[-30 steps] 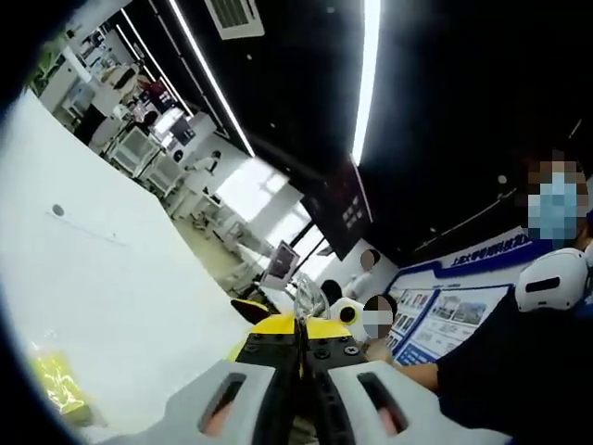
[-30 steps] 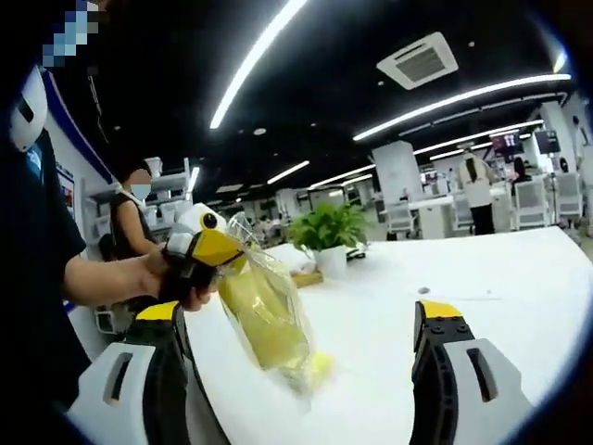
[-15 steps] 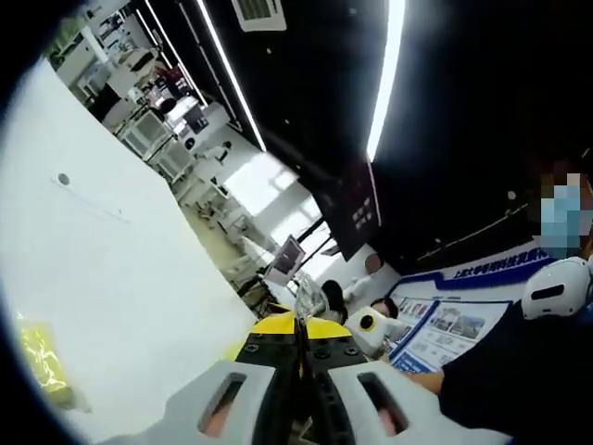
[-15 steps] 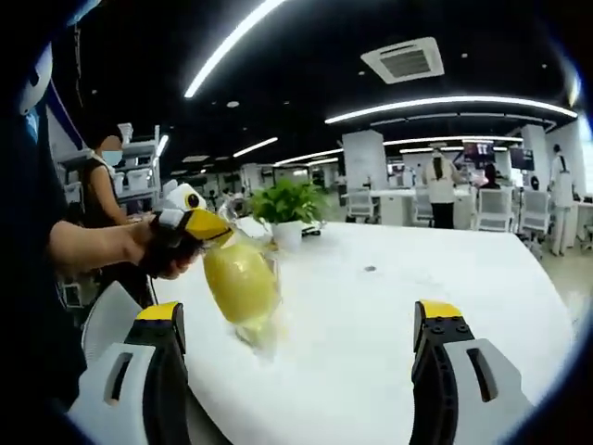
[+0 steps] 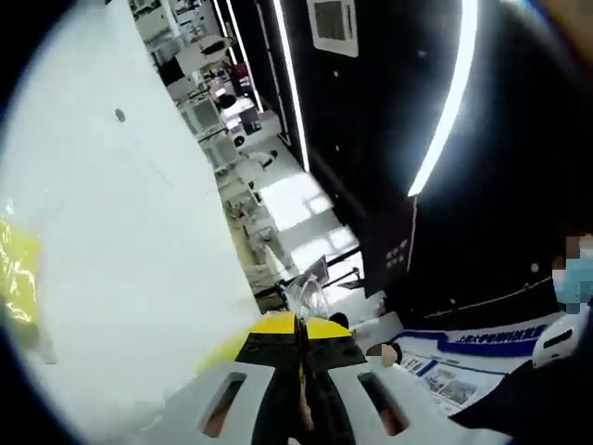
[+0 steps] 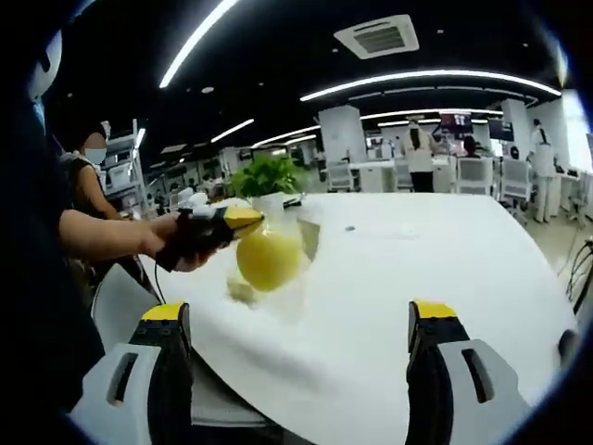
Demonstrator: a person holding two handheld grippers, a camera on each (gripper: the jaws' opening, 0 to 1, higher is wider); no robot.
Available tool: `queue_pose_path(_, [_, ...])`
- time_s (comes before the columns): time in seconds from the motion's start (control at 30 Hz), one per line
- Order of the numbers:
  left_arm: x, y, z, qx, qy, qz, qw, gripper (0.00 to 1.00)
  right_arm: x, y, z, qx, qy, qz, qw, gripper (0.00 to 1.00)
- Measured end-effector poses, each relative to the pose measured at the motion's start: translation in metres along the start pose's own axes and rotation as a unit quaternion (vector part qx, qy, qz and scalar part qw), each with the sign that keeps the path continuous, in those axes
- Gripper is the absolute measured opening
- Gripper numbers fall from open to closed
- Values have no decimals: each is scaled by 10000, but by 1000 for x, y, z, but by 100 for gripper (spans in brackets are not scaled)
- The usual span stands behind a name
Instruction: Compare the silicone blocks by pressing each to a similar depth, holding the contact briefly, and releasing to observe deformation and rebound differences across the visible hardness samples.
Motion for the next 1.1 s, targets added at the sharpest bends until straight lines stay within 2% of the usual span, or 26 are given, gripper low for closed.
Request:
queue_pose_path(0.07, [-4,-10,5,136,-65,32,9999,0,2,1,-3,-55,103,-9,9999,90])
queue_pose_path(0.13, [-6,-20,10,291,-36,86,9995,0,1,2,-5,-85,70,6,9999,89])
queue_pose_path(0.17, [-7,-29,12,459,18,-25,9989,0,0,2,-6,-80,23,29,10000,89])
queue_pose_path(0.2, [-7,-34,13,496,7,-90,9987,0,0,1,-7,-84,-7,42,10000,89])
queue_pose_path(0.27, [-5,-45,13,729,18,17,9973,0,-2,1,-9,-90,-43,25,9999,88])
queue_pose_path(0.3, [-4,-50,13,805,20,26,9967,0,-2,1,-10,-96,-59,38,9999,88])
queue_pose_path(0.37, [6,-58,12,870,235,-176,9958,0,-2,2,-12,-128,-11,57,9999,88])
queue_pose_path(0.43, [14,-66,12,1055,368,14,9937,0,-1,2,-12,-131,42,106,9998,87])
queue_pose_path(0.53, [22,-78,14,1388,231,589,9883,0,1,3,-11,-140,52,113,9998,87])
queue_pose_path(0.63, [27,-87,15,1646,35,852,9827,0,2,1,-9,-107,43,93,9999,84])
queue_pose_path(0.8, [28,-106,16,2158,-348,1409,9656,0,7,0,-7,-87,217,182,9996,84])
queue_pose_path(0.83, [27,-110,17,2247,-405,1466,9625,0,9,0,-7,-85,233,159,9996,84])
queue_pose_path(1.0, [27,-116,23,2361,-367,1407,9608,0,7,-1,-7,-80,123,161,9998,82])
queue_pose_path(1.1, [27,-121,26,2519,-455,1499,9550,0,5,-3,-7,-90,74,159,9998,82])
Point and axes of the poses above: the point that each gripper's makers call its tool centre point, and the gripper's own axes: z roughly forward along the fingers, y roughly to its right, x roughly out of its top, the point moved 5 cm from there along -z, roughly backward along the fingers, and after that the axes turned 3 degrees about x, right-handed, at the moved point
